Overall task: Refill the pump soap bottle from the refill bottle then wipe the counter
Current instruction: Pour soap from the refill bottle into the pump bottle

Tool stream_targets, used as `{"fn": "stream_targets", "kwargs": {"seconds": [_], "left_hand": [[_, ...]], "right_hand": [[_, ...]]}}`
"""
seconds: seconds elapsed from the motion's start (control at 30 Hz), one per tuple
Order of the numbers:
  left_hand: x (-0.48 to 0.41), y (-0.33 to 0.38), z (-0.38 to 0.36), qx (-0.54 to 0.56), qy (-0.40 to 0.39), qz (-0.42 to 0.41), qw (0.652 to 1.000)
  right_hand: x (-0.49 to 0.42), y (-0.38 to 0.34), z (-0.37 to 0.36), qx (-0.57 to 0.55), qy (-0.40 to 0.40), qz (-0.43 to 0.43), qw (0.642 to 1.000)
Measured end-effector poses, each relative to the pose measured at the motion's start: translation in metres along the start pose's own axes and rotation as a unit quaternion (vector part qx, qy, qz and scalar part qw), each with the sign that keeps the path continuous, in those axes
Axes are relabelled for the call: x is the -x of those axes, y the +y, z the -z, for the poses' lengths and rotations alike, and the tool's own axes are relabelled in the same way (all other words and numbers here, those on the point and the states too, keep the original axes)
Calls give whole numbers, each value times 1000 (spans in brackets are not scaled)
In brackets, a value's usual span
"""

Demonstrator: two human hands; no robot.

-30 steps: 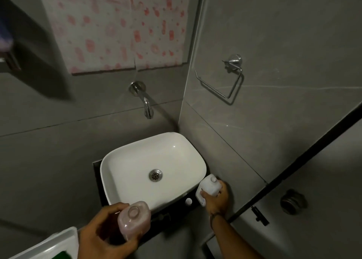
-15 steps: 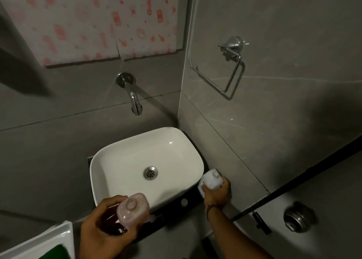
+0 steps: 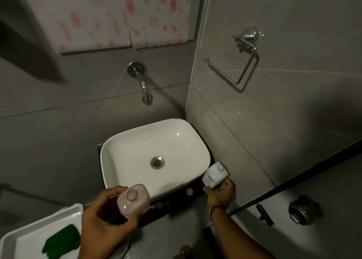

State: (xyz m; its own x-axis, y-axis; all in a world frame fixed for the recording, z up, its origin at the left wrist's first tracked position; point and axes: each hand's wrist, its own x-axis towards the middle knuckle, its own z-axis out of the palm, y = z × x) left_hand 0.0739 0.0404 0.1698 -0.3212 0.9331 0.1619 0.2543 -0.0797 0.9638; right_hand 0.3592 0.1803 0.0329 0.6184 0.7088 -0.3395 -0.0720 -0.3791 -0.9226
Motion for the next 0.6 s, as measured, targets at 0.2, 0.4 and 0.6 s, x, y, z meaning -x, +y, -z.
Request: {"fn": "stream_targets", "kwargs": {"seconds": [0.2,0.4,0.6], "left_hand": [[19,-25,40,-21,19,-9,1000],[40,-48,85,-24,1,-15,1000],[54,-66,125,-43,-6,-5,999]], "right_hand": [[66,38,-15,134,-27,-44,990],[134,47,-58,212,-161,-62,962],[173,33,-81,65,-122,-229,964]]}}
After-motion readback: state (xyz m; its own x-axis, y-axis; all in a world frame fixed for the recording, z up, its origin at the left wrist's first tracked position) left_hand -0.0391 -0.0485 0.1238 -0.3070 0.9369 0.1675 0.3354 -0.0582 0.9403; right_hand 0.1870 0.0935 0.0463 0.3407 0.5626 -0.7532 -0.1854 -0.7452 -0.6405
